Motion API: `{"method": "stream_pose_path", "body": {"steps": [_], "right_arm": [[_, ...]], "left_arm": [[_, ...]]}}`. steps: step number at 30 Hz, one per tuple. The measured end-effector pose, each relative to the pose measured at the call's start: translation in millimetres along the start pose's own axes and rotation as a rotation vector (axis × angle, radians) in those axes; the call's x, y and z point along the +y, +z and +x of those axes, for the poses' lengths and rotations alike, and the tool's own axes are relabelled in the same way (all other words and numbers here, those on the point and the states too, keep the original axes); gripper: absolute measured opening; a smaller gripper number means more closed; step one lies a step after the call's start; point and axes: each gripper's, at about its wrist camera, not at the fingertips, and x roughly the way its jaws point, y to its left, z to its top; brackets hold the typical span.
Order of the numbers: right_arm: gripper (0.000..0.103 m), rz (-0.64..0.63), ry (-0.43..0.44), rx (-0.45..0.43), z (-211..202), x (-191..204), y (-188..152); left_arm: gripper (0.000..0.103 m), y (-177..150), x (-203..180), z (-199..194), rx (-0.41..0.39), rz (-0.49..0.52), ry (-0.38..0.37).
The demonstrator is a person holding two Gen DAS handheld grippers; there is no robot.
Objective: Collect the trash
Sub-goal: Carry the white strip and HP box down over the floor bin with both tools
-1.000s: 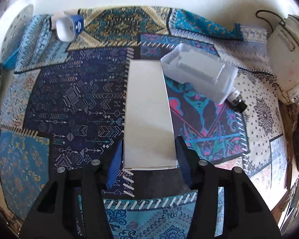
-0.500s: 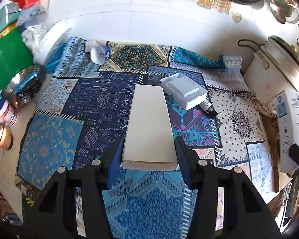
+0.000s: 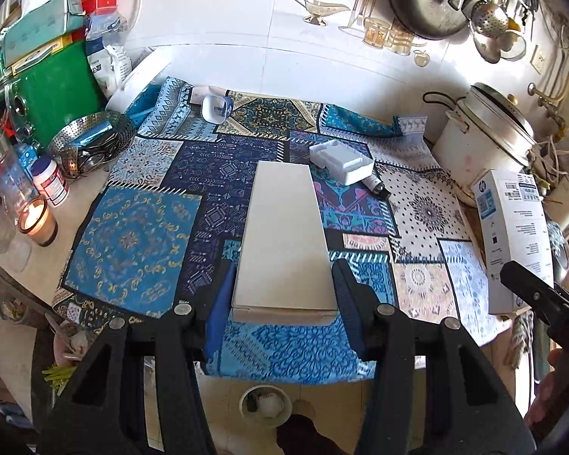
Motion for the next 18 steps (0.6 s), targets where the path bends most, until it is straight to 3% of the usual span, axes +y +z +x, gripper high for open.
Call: {"method": "stream_pose_path", "body": {"steps": [11, 18], "right_arm": [[0.080, 0.075, -0.053, 0.028, -25, 71, -103], [0.080, 0.092, -0.088, 0.123, -29, 88, -161]], "left_arm": [[0.051, -101, 70, -68, 0.050, 0.107, -0.053], [0.051, -163, 90, -75, 0.147, 0.126, -0.085]]}}
